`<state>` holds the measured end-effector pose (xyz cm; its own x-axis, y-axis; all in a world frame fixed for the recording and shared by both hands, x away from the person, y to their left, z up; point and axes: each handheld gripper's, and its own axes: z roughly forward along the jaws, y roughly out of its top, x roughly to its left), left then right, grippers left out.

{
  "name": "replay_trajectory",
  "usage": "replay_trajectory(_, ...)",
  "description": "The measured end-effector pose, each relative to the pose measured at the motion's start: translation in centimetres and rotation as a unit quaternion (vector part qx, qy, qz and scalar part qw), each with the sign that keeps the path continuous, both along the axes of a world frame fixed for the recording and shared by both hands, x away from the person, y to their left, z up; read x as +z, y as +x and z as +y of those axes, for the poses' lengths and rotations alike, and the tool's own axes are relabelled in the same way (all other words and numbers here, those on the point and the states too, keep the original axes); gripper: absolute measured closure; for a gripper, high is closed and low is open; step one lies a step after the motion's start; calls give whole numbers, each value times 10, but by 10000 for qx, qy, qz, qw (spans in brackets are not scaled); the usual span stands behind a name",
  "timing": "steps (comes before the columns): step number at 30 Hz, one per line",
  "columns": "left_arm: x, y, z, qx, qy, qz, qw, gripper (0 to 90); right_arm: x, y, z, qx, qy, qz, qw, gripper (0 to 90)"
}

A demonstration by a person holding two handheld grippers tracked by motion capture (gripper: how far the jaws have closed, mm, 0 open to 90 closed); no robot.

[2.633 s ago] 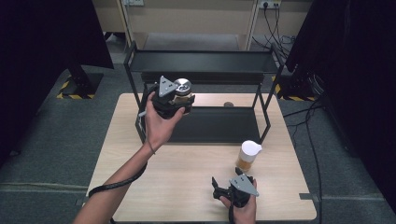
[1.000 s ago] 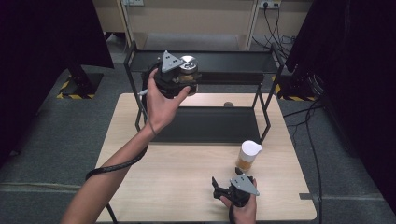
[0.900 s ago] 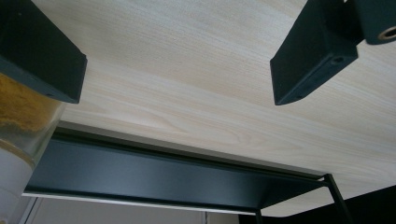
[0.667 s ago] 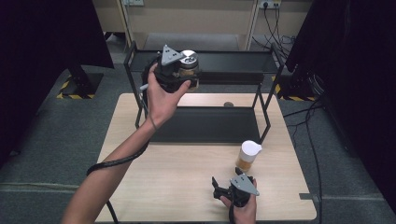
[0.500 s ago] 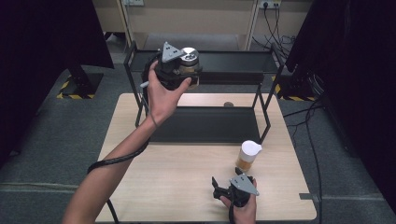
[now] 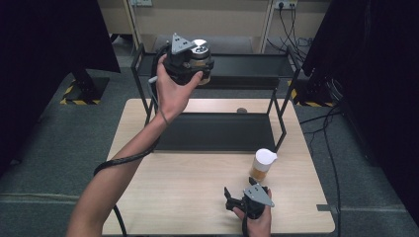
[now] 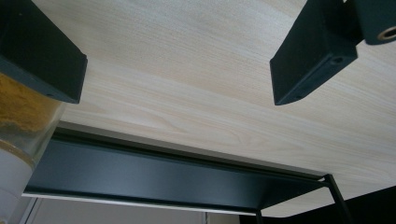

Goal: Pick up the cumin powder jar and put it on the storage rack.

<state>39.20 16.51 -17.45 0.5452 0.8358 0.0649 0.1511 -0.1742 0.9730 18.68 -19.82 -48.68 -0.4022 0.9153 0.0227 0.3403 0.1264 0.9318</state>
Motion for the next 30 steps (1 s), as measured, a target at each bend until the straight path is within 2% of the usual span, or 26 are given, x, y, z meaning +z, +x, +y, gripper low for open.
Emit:
replay_trajectory(10,8,18,-6,147,45,-58,9999,304,0,0,0,8,-2,5,10000,40)
replay_trajectory(16,5,30,-10,236,45,-46,9997,304,0,0,-1,12,-1,-1,10000,40)
replay_trajectory(23,-2,52,-15,363,78,33,9993,304,0,0,0,12,-4,-6,10000,40)
replay_trajectory(30,-7,63,-20,489,59,116,9987,304,0,0,-1,18,4,0,10000,40)
